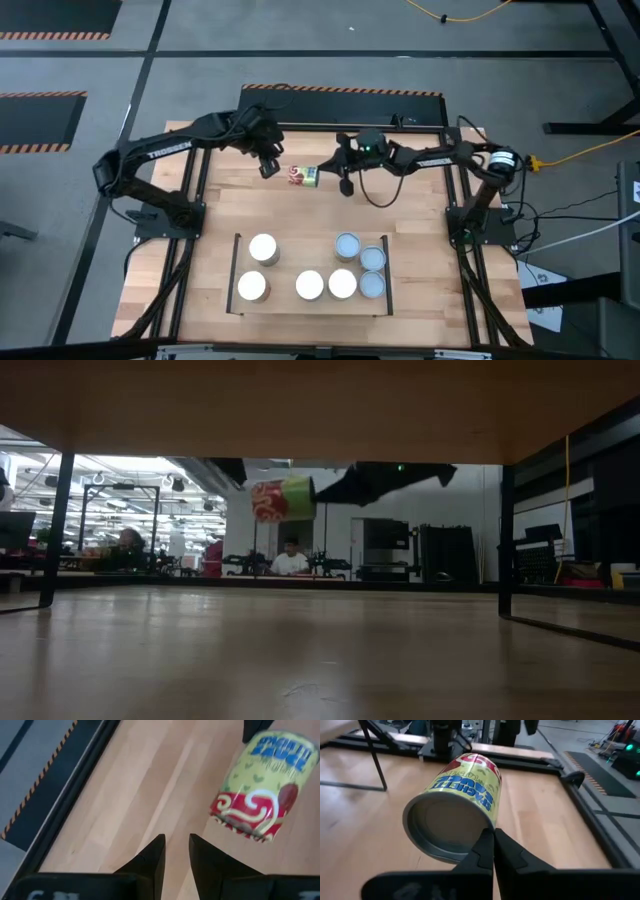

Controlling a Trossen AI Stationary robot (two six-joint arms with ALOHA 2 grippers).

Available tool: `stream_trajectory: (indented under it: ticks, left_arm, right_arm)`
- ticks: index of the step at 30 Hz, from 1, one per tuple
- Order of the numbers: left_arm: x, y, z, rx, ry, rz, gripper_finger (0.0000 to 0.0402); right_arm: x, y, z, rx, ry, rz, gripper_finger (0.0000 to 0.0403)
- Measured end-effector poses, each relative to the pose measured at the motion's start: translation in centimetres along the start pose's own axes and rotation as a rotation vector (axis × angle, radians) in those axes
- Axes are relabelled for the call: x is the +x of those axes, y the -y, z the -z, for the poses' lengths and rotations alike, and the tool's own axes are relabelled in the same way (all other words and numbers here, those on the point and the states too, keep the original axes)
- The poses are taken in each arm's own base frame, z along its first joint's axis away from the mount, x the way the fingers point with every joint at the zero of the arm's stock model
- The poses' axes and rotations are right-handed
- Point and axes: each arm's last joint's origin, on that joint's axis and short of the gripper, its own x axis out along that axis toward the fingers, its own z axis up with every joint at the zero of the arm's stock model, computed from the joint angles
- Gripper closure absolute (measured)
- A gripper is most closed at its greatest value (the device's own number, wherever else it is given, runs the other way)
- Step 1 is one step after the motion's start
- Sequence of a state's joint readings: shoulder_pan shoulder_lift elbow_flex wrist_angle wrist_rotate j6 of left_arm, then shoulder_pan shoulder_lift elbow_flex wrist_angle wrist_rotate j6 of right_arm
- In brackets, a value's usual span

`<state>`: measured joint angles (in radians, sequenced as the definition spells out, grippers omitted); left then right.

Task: Pick and place cans onto a shelf
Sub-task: Put the canned spaghetti sauce on the shelf

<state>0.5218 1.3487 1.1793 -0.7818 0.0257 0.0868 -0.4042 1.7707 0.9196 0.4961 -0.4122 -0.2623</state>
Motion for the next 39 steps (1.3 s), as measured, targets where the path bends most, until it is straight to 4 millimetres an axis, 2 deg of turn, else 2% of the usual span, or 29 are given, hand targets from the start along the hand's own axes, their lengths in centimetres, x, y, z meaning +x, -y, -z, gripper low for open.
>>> stream_trajectory:
  ticks: [5,14,23,32,39]
  left_arm:
    - [-0.9,0.0,0.2,0.001,0.010,-0.010,0.0321]
    - [-1.4,0.0,0.6,0.001,-0.014,-0.021,0.0321]
    - [-1.4,-0.2,0.7,-0.005,-0.031,-0.118,0.0321]
    - [-1.4,0.9,0.7,0.007,-0.026,-0.092,0.0321]
    - [-1.4,2.0,0.6,0.042,-0.023,-0.066,0.0321]
  right_arm:
    - [-1.2,0.4,-2.6,0.018,-0.041,-0.007,0.0403]
    - [-2.3,1.1,-9.5,0.098,-0.233,-0.071,0.0403]
    - [-4.2,-0.6,-15.7,0.244,-0.336,-0.131,0.0403]
    - [-4.9,-3.7,-18.7,0.602,-0.395,-0.228,0.0403]
    - [-4.6,-6.2,-19.4,0.771,-0.438,-0.266,0.0403]
